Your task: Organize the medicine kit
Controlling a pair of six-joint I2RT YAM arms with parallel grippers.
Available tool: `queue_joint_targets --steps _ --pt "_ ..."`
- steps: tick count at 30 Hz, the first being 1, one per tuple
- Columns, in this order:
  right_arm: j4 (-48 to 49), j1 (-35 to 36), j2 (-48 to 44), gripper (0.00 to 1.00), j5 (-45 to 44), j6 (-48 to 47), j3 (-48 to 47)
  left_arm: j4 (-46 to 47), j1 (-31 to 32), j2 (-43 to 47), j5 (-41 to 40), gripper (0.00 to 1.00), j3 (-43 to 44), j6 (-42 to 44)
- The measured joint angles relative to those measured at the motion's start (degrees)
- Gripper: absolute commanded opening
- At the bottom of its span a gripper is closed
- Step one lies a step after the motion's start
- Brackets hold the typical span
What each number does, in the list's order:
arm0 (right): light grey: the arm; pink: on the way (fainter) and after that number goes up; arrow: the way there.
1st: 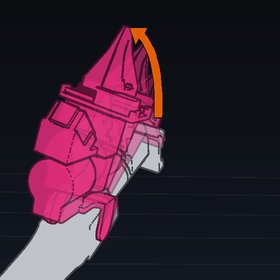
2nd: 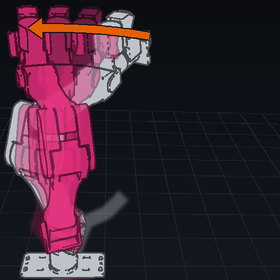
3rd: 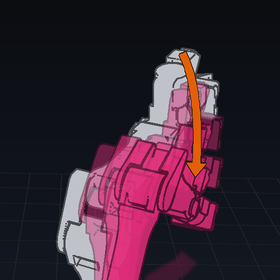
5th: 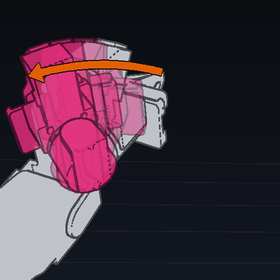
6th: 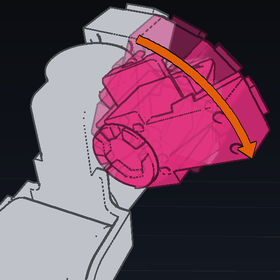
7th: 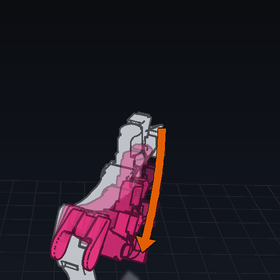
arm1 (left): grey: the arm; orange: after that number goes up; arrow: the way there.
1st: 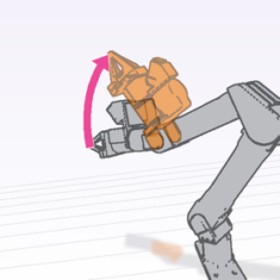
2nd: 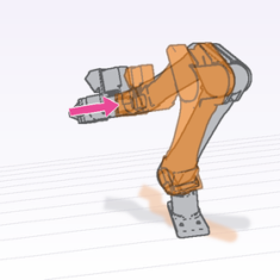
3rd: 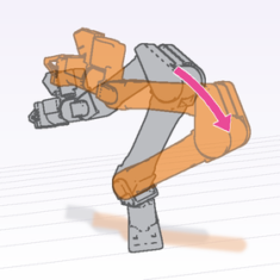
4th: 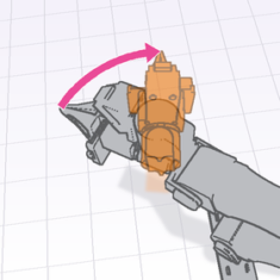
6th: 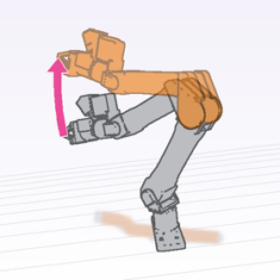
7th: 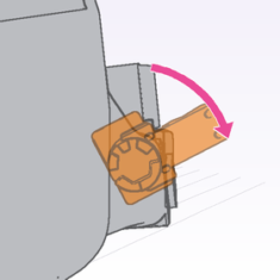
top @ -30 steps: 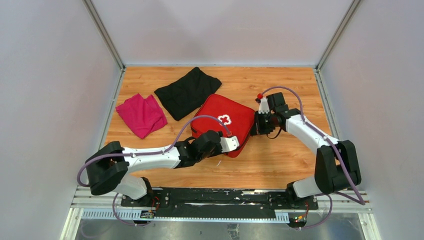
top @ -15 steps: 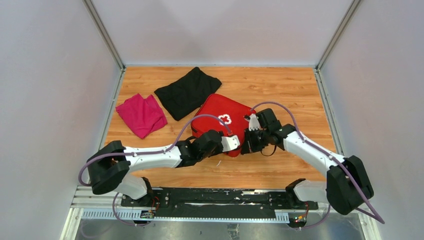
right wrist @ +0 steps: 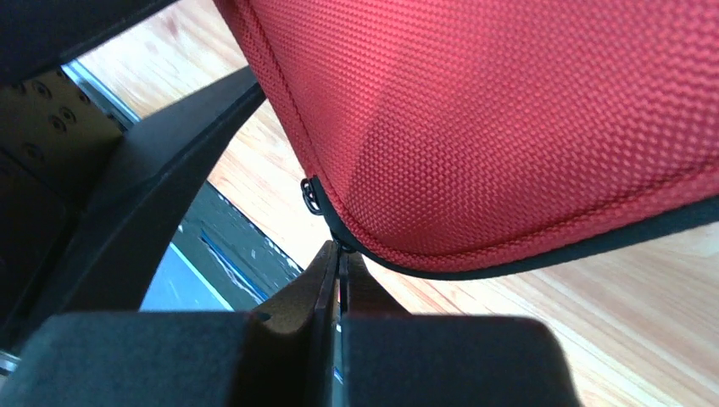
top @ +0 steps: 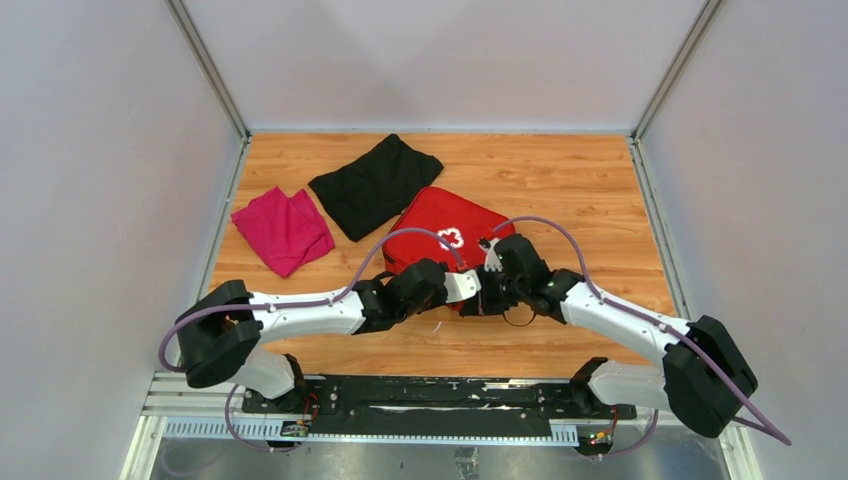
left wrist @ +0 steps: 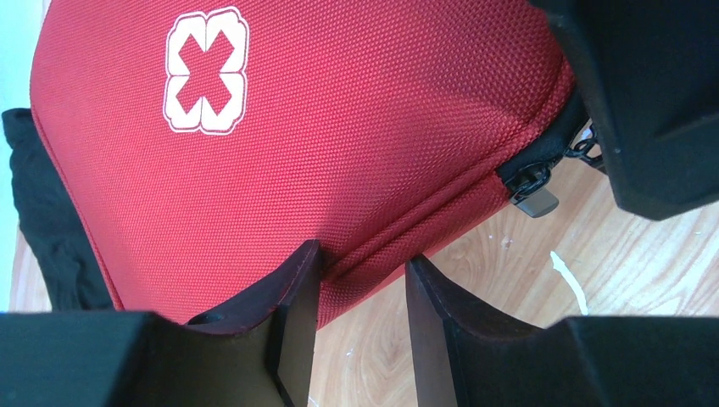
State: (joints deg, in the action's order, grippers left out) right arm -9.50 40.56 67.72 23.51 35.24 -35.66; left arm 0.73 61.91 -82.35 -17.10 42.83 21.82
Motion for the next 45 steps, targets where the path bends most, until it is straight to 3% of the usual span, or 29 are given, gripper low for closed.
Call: queue_joint_targets --steps 8,16,22,29,37,42,45 --pt "9.1 1.4 -1.1 0.00 -2.8 12.0 4.6 -0.1 -0.3 0.0 -0.2 0.40 0.0 0.1" --pt "9.7 3.0 3.6 0.03 -2.7 12.0 1.6 -1.1 -1.0 0.0 -1.7 0.40 0.0 0.7" --pt "7.9 3.8 7.4 0.18 -1.6 10.3 -1.8 -1.7 -1.3 0.1 -3.1 0.42 0.0 1.4" --pt "3.1 6.6 7.6 0.36 -4.7 7.7 -3.3 0.9 -0.8 0.8 0.9 0.52 -0.1 -2.0" --pt "-2.8 6.6 2.4 0.44 -8.9 5.8 -4.0 -1.0 -0.5 6.9 3.0 0.68 -1.0 -6.0" --pt "-9.0 6.1 -4.7 0.45 -14.9 4.0 -4.1 -2.9 -0.5 14.8 2.2 0.74 -2.4 -8.9" --pt "-12.4 5.9 -11.3 0.49 -20.0 2.8 -4.1 -4.8 -0.5 20.7 0.9 0.83 -3.8 -11.6"
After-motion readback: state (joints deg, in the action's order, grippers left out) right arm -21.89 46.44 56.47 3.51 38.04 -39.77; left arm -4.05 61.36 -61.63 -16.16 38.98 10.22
